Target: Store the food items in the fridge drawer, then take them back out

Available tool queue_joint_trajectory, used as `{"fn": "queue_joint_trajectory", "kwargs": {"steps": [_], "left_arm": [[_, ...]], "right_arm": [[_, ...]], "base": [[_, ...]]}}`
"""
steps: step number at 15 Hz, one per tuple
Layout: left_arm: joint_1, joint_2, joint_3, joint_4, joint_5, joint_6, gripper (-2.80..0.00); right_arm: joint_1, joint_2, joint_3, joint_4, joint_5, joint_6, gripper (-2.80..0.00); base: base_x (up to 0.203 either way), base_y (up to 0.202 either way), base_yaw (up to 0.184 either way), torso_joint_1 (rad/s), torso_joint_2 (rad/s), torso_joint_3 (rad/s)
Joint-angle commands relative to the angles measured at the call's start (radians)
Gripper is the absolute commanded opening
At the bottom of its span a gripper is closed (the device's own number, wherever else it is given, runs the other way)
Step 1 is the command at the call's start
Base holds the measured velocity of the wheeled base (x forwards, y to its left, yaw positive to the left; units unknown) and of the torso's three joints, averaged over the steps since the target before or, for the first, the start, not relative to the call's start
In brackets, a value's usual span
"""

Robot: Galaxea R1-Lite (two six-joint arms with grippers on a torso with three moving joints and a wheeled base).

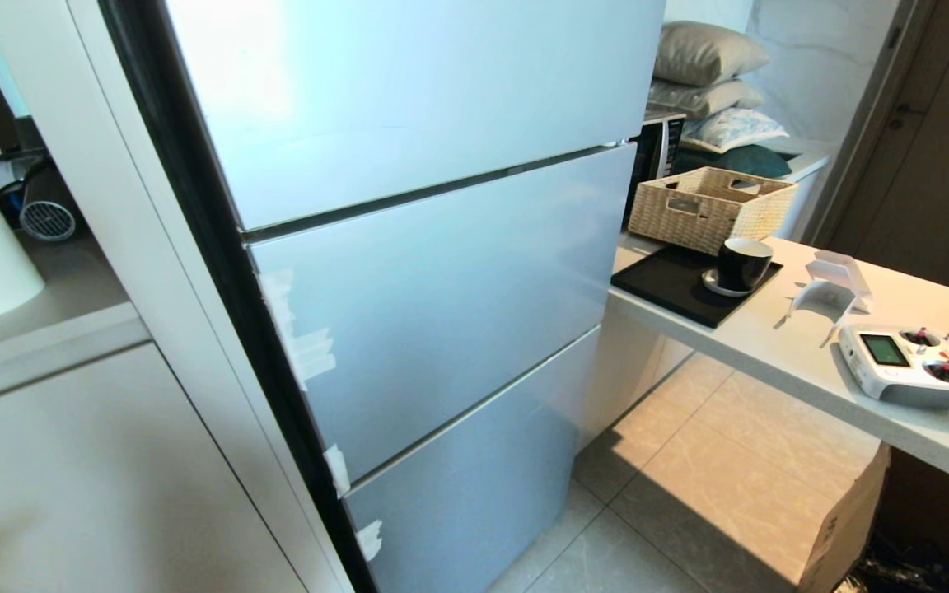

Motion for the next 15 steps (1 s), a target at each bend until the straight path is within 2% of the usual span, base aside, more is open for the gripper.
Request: {"fn": "queue_joint_trajectory", "kwargs": {"steps": [1, 9, 13, 15], "left_arm": [[0.000, 0.002, 0.000, 0.000, 0.000, 0.000, -2.80], [0.000, 0.002, 0.000, 0.000, 0.000, -0.001, -2.80], [0.000, 0.002, 0.000, 0.000, 0.000, 0.000, -2.80], [0.000, 0.002, 0.000, 0.000, 0.000, 0.000, -2.80]], "right_arm": [[-0.001, -0.008, 0.001, 0.003, 0.002, -0.002, -2.80], [-0.001, -0.008, 0.001, 0.003, 0.002, -0.009, -2.80], [-0.001, -0.008, 0.001, 0.000, -0.013, 0.079, -2.80], [-0.001, -0.008, 0.001, 0.000, -0.015, 0.080, -2.80]], "base": [[0.000, 0.000, 0.000, 0.000, 0.00, 0.000], [0.000, 0.000, 0.000, 0.000, 0.00, 0.000], [0.000, 0.000, 0.000, 0.000, 0.00, 0.000], [0.000, 0.000, 0.000, 0.000, 0.00, 0.000]]}}
